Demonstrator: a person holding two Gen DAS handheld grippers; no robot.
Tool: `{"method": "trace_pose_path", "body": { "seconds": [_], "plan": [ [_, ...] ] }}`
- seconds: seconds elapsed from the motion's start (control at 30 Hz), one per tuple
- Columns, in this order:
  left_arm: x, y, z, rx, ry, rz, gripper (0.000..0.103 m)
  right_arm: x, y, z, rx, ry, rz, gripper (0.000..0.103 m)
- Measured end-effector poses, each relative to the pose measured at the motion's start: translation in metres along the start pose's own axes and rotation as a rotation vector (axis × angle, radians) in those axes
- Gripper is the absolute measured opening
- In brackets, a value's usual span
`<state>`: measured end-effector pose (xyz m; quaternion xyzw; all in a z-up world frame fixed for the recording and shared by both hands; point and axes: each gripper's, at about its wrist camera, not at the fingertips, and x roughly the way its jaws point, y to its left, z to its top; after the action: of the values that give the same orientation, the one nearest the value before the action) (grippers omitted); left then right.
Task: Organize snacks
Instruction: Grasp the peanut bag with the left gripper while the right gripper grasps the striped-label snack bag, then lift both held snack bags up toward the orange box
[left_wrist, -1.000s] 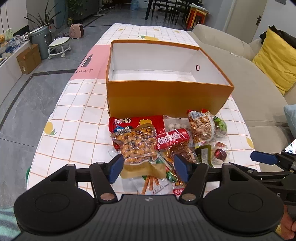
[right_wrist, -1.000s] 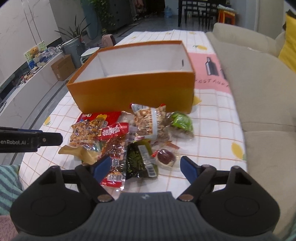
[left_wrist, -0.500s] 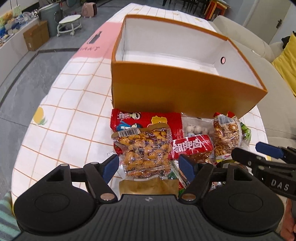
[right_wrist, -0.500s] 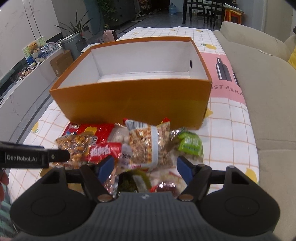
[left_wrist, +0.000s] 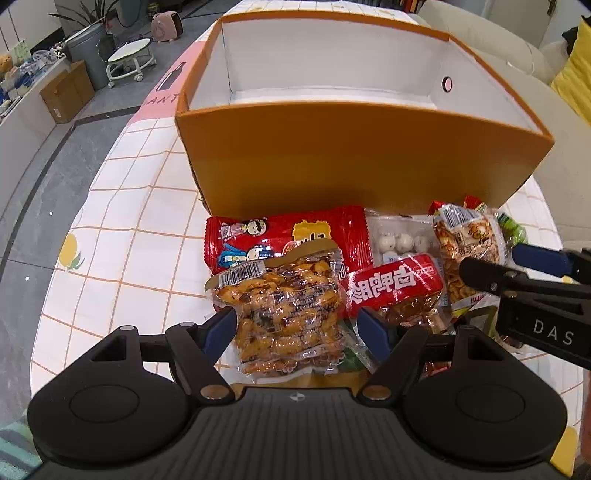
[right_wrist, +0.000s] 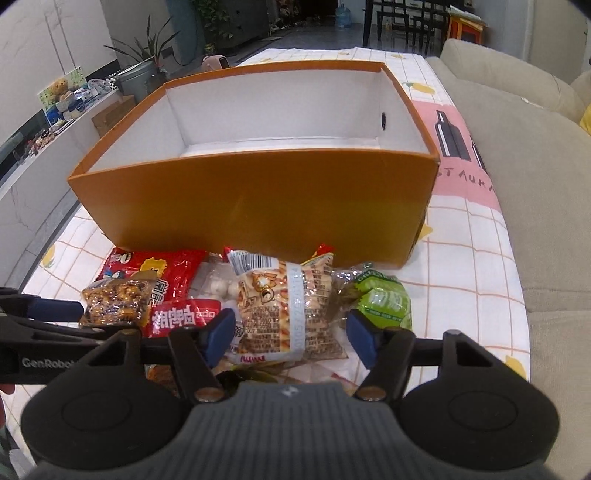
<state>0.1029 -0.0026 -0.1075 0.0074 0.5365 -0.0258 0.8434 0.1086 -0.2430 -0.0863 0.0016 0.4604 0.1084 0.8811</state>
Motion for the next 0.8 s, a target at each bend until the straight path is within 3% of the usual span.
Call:
{"method": "trace_pose_path", "body": {
  "seconds": [0.1, 0.27, 0.8],
  "plan": [
    [0.003, 0.000, -0.002, -0.009, 0.009, 0.004, 0.073, 0.002, 0.001, 0.000, -0.019, -0.005, 0.003, 0.052],
    [-0.003, 0.002, -0.005, -0.009, -0.020, -0.013, 0.069, -0.001, 0.005, -0.002, -0.047, -0.032, 0.001, 0.038],
    [-0.049, 0.017, -0.005, -0.055, -0.132, -0.048, 0.069, -0.038, 0.013, 0.005, -0.043, -0.111, 0.033, 0.032]
  ]
}}
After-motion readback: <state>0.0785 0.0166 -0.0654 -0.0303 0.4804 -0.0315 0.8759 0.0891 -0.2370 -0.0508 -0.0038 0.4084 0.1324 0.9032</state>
